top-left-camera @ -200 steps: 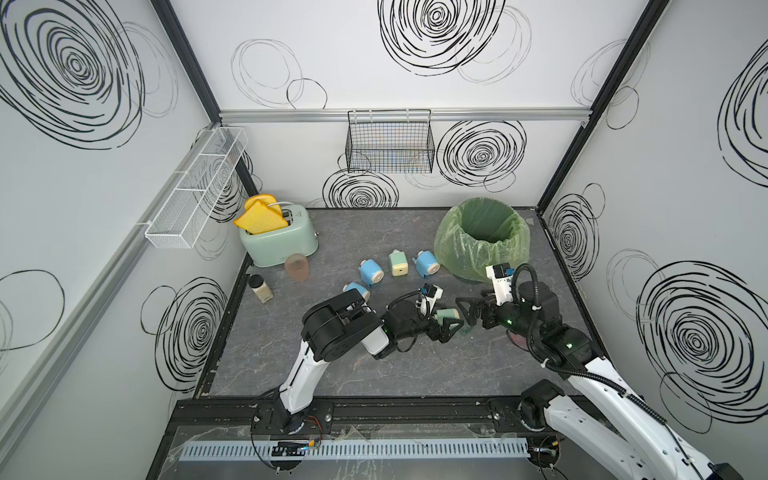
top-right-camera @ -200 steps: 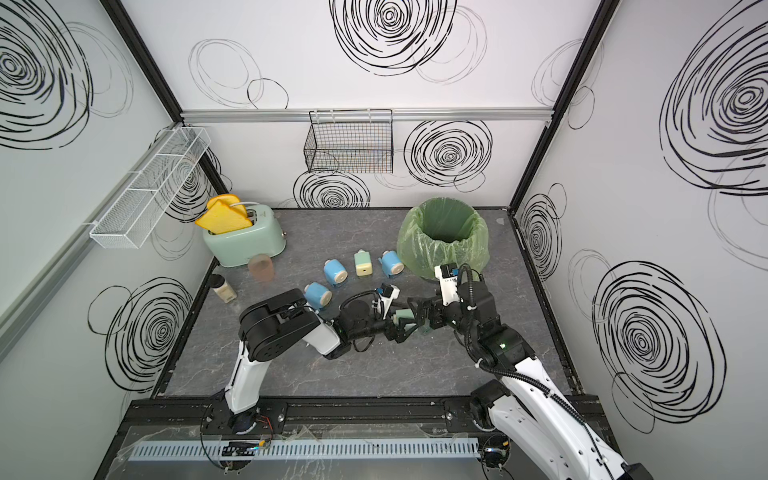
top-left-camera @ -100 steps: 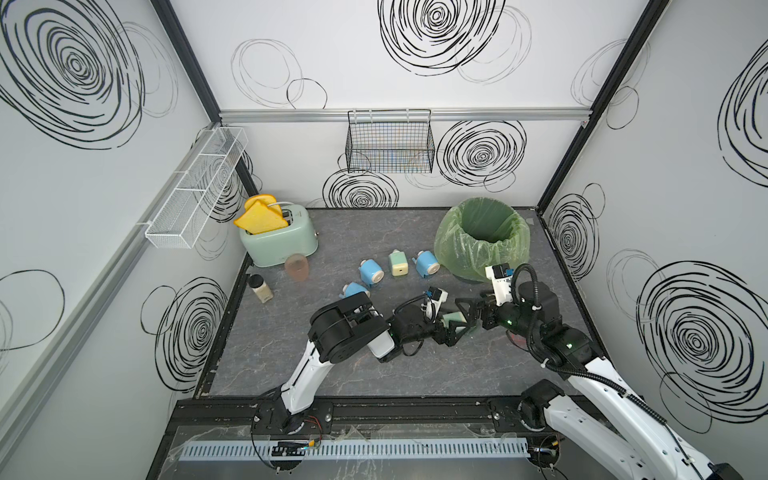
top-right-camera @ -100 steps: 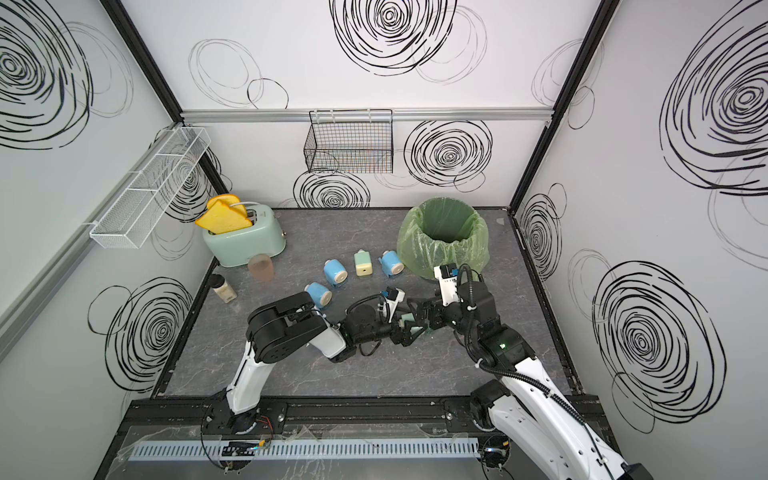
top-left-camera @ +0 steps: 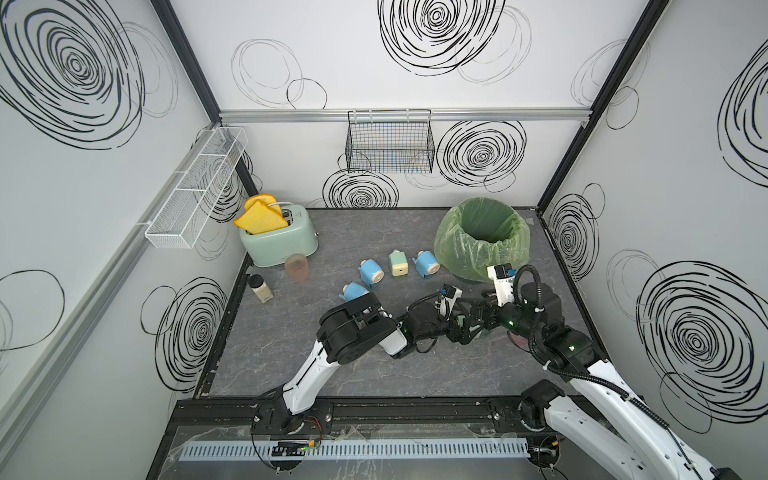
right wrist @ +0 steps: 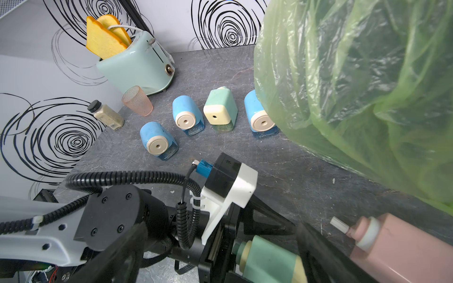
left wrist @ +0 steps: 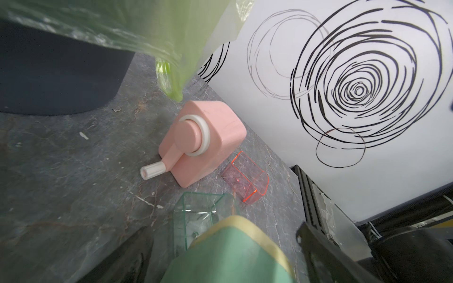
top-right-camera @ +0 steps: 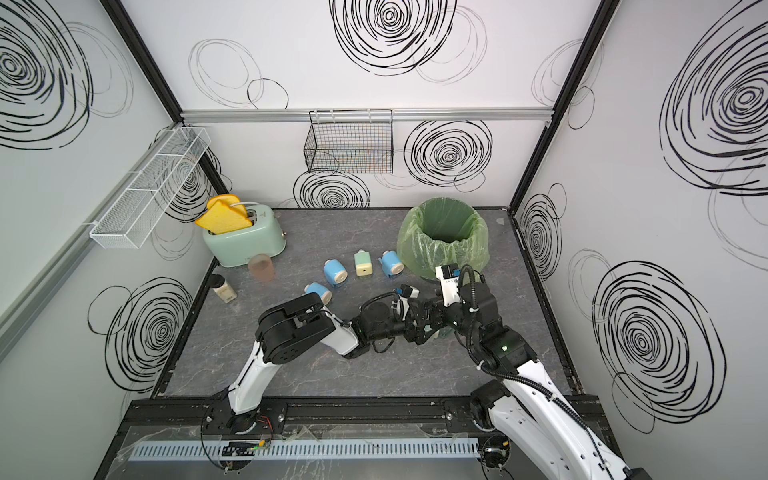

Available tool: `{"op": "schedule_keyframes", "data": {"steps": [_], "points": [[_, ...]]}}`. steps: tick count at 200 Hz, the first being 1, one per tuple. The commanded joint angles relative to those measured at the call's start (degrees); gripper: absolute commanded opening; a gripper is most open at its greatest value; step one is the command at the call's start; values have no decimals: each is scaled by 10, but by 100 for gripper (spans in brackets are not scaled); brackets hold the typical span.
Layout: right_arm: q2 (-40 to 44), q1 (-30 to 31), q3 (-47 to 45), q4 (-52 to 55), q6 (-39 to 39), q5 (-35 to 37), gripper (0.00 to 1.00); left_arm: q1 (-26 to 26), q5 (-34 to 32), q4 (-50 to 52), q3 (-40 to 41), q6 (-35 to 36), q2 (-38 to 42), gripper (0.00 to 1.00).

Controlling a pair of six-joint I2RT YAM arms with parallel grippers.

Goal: Take out the pencil sharpener tray and clean the shavings
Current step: Place the pencil sharpener at the center of the board.

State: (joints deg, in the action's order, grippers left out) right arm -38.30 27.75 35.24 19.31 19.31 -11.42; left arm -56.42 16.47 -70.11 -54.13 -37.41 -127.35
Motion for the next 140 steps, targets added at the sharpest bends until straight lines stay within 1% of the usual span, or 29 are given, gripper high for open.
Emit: {"op": "schedule_keyframes", "data": {"steps": [1, 24, 44, 60, 68, 84, 104, 114, 117, 126, 140], "points": [[-2, -7, -1, -11, 12, -6, 99, 34, -14, -26, 36, -13, 38, 97], [-3, -10, -15, -40, 31, -11, 99, 70, -17, -39, 99, -27, 93, 97], [-9, -10, -25, -72, 35, -41, 99, 93, -21, -45, 155, -30, 154, 97], [-24, -10, -26, -88, 24, -72, 99, 116, -28, -30, 197, -36, 216, 97], [-33, -9, -25, -98, 19, -90, 98, 129, -27, -8, 212, -41, 253, 97], [-50, -4, -28, -129, 19, -123, 99, 146, -42, 89, 224, -27, 345, 97], [-80, 16, -25, -153, 26, -127, 99, 150, -96, 294, 189, 40, 463, 97], [-98, 38, -18, -154, 19, -117, 99, 162, -123, 412, 159, 53, 502, 97], [-103, 45, -16, -155, 18, -112, 99, 168, -122, 445, 154, 55, 510, 97], [-119, 76, -11, -161, 12, -95, 99, 194, -104, 501, 138, 59, 533, 97], [-155, 125, -3, -179, 6, -69, 99, 247, -70, 579, 122, 40, 564, 97]]}}
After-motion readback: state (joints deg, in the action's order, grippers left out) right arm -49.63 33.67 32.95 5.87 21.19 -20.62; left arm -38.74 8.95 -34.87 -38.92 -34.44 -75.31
